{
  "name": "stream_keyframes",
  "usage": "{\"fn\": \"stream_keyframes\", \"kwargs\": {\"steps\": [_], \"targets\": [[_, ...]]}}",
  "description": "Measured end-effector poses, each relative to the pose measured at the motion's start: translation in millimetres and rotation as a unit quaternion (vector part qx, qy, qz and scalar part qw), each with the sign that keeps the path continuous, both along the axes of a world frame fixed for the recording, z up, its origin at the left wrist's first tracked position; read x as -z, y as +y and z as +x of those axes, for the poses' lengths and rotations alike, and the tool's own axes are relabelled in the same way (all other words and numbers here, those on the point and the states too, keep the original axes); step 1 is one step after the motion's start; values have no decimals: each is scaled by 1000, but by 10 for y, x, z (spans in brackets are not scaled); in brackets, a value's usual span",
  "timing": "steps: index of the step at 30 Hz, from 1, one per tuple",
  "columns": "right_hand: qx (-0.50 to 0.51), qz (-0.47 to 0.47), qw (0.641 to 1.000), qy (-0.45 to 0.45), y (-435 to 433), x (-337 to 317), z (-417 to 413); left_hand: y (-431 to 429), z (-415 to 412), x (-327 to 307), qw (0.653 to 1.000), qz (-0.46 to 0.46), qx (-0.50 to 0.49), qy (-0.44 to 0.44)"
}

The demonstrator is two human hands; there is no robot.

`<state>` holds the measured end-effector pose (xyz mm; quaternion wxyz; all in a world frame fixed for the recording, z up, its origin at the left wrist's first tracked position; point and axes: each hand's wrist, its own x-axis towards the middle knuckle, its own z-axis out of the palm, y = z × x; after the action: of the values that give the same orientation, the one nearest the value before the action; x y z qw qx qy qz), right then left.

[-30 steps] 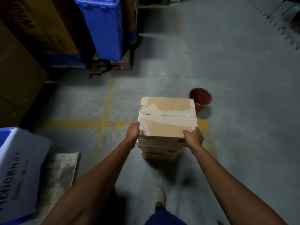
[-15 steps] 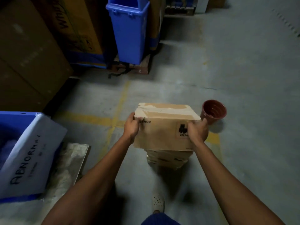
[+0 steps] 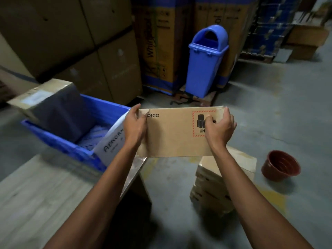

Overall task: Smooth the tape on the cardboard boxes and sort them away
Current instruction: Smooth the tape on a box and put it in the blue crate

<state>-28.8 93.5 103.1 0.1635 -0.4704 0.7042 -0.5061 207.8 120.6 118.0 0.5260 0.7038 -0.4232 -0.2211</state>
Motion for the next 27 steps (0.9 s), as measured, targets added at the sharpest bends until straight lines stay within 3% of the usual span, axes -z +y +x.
{"fn": "stream_keyframes", "kwargs": {"steps": [6,13,19,27], "targets": [[-83,-31,996,-24,679,-281,887,1060,842,-357,994,-20,-97,-43],[-194,-49,979,-52,1351,-371,2068,2327,1826,-441,978,-46,-201,-35],[-308,-34,949,-58,1932,-403,2970,3321,2448,-422,948,-42,-314,-35],[-462,35,884,-55,2249,-68,3723,4301,2934,-74,885,16,-464,14]]}}
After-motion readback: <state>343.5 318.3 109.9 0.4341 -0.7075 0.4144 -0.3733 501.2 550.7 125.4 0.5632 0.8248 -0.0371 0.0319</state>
